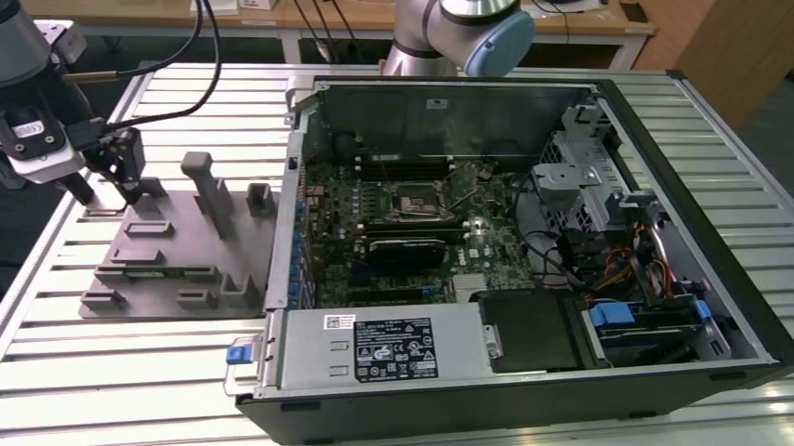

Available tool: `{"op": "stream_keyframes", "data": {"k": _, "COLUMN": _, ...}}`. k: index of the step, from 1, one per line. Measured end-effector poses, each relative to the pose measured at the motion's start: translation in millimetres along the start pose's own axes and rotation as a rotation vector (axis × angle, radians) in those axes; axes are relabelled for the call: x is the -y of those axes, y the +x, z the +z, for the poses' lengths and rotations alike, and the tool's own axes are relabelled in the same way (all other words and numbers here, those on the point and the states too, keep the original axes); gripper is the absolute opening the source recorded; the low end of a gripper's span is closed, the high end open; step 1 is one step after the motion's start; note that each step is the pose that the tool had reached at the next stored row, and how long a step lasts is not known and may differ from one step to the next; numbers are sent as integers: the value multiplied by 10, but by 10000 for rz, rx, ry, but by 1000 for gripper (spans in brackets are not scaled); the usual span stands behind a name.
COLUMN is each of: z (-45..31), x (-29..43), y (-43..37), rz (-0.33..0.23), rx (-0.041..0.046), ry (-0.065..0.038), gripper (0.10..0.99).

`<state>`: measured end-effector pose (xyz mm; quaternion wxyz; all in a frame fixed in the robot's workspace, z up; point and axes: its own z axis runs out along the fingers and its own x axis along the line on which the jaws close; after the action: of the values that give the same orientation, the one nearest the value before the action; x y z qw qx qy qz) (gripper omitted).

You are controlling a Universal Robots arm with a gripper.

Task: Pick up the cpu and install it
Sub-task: 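Pick up the cpu and move it towards the insertion slot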

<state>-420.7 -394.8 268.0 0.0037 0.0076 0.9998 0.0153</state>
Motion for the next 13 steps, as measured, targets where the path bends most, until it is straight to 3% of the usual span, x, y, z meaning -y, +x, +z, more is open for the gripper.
{"op": "stream_keyframes", "data": {"k": 13, "z": -169, "x": -5, "y": -1, "rz": 0, "rx": 5, "ry": 0, "gripper": 545}}
